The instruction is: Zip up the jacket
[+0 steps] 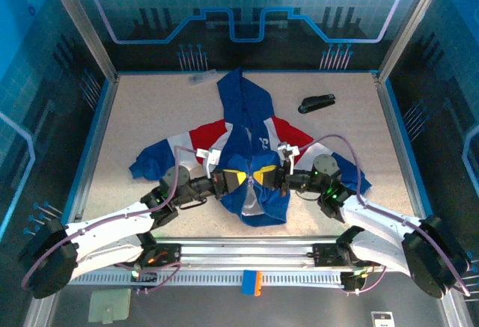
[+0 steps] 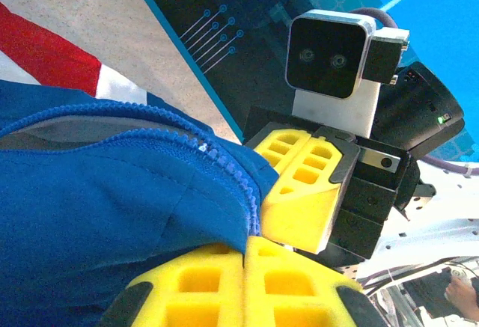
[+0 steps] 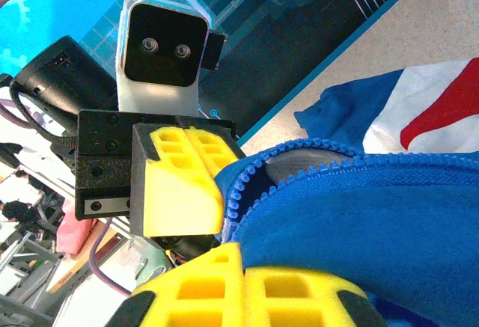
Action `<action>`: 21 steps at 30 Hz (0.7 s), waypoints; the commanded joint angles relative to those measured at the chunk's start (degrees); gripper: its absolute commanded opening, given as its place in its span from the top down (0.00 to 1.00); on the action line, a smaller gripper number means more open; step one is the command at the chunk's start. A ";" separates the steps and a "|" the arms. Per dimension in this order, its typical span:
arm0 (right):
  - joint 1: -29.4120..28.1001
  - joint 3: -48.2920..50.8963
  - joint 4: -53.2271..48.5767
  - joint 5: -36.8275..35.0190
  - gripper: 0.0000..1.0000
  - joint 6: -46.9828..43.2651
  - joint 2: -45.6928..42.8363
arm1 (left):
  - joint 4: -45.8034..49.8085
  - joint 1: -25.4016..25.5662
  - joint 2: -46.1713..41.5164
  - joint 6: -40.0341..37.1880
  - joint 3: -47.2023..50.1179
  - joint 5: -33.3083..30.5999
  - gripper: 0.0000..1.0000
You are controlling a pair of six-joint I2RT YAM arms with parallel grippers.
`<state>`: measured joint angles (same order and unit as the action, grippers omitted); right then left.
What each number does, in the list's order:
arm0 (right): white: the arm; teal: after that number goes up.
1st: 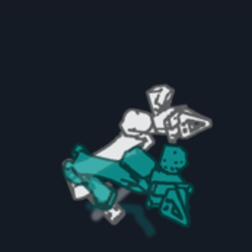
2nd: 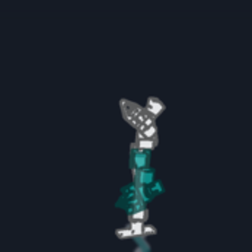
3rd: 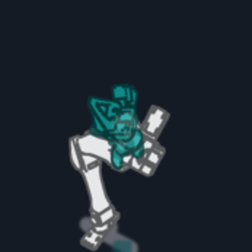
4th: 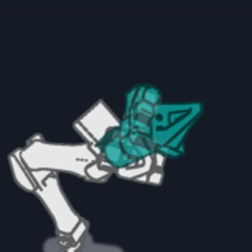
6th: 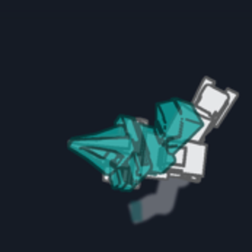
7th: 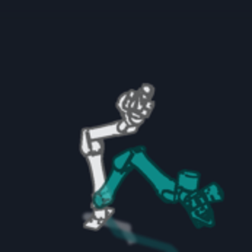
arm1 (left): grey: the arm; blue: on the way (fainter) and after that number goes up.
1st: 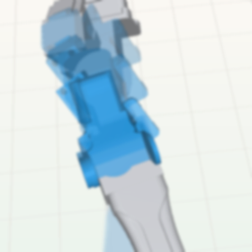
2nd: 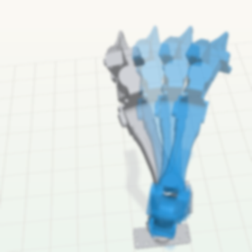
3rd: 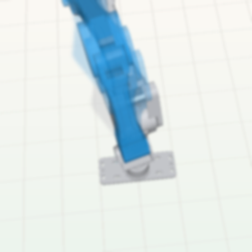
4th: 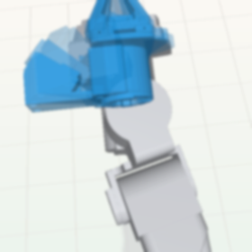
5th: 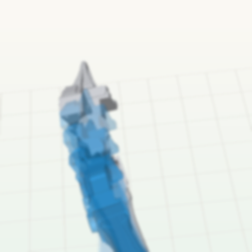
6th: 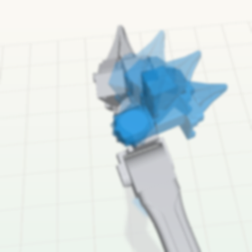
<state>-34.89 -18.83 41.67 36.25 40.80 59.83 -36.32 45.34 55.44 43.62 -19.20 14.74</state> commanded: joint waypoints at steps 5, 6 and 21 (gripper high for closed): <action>-1.58 -0.10 3.24 -4.12 1.00 -12.66 -1.56 | -0.79 0.62 -2.97 -0.40 0.18 -0.67 1.00; -1.57 -0.59 3.16 -4.16 1.00 -14.83 -1.65 | -0.10 0.63 -3.33 -0.93 -0.03 -0.60 1.00; -1.49 -0.97 13.45 -3.60 1.00 -20.84 0.10 | 0.25 0.56 -6.40 -5.85 -0.81 -4.63 1.00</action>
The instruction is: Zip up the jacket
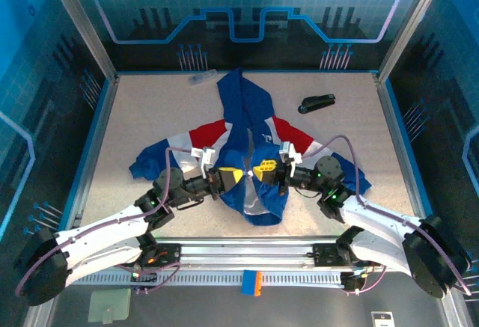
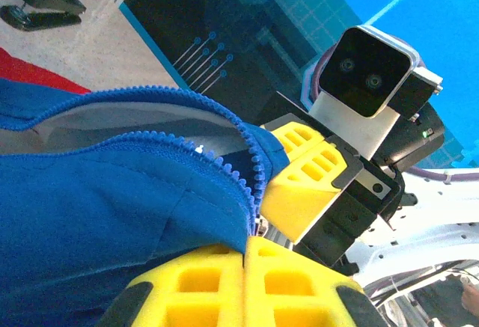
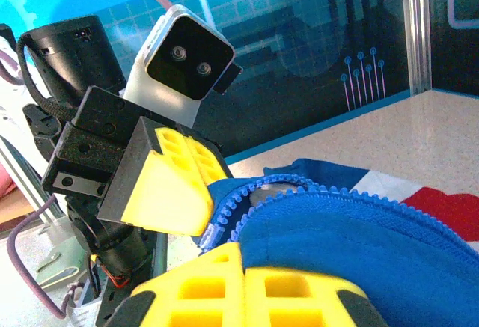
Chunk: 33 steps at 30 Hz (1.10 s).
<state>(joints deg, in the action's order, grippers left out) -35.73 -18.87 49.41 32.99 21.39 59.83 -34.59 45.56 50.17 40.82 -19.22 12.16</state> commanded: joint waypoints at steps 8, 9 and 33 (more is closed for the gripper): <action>-0.66 -0.86 5.04 -0.28 1.00 -0.32 -0.24 | -4.07 0.33 1.23 -3.24 -2.02 -1.18 1.00; -0.66 -0.86 5.00 -0.30 1.00 -0.23 -0.20 | -4.61 0.32 1.50 -3.13 -1.96 -1.09 1.00; -0.94 -0.90 4.86 -1.55 1.00 2.18 0.90 | -7.89 0.41 2.73 -3.45 -1.79 0.03 1.00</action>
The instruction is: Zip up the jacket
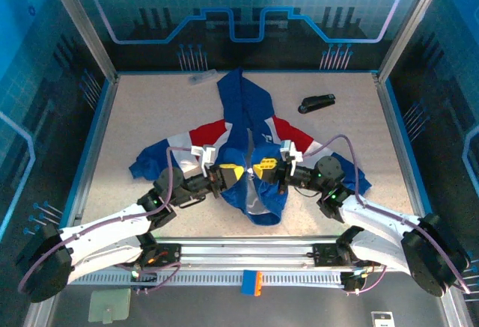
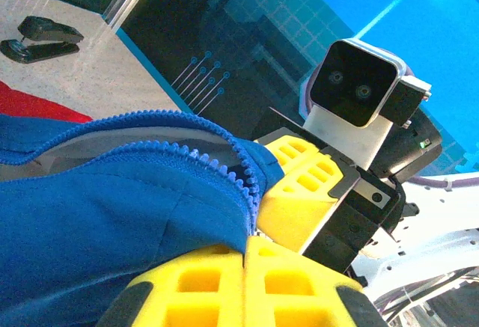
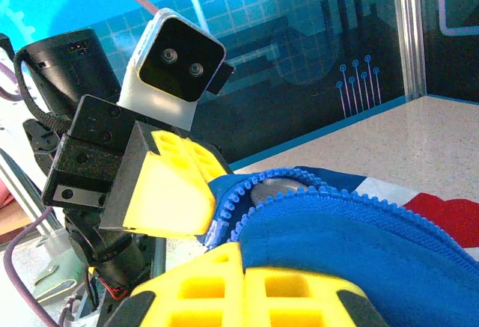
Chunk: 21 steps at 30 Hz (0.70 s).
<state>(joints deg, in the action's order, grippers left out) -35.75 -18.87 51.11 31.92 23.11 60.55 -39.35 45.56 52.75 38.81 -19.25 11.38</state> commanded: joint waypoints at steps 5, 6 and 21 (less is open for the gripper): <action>-0.99 -1.09 3.73 -0.58 1.00 1.00 0.70 | -2.84 0.41 0.77 -1.54 -1.85 1.06 1.00; -1.04 -1.21 3.89 -0.61 1.00 1.16 0.84 | -2.91 0.41 0.85 -1.50 -1.85 1.04 1.00; -1.33 -1.25 4.45 -4.36 1.00 5.22 1.10 | -1.05 1.10 1.42 -3.17 -1.81 1.34 1.00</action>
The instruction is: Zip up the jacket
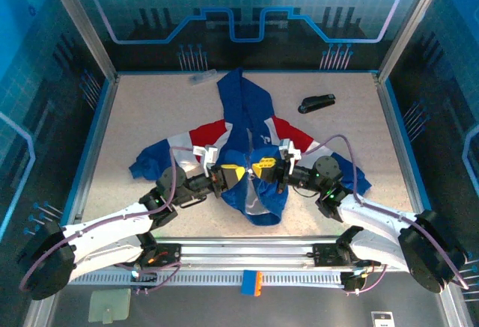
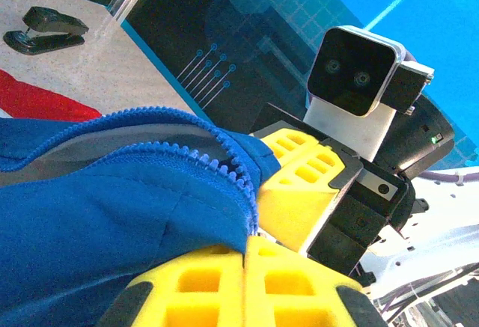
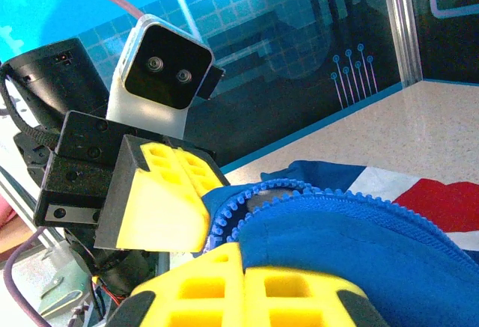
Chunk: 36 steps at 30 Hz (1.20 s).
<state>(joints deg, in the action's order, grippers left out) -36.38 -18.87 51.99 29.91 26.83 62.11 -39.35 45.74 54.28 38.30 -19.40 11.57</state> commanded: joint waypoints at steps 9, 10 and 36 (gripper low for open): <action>-0.71 -2.55 -2.11 -3.16 1.00 3.92 -1.79 | 3.06 2.16 -0.36 -6.19 -2.71 -0.87 1.00; -0.70 -2.81 -2.94 -3.00 1.00 4.11 -2.03 | 3.51 2.25 -0.50 -6.52 -2.75 -1.23 1.00; -1.10 -6.13 -8.04 -1.39 1.00 13.82 -0.57 | 4.98 2.52 -0.62 -8.07 -0.66 -4.23 1.00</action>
<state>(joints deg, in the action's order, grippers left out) -36.75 -22.26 42.41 28.71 38.85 61.54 -33.30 47.66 53.30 30.96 -20.51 7.27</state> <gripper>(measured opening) 0.064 0.047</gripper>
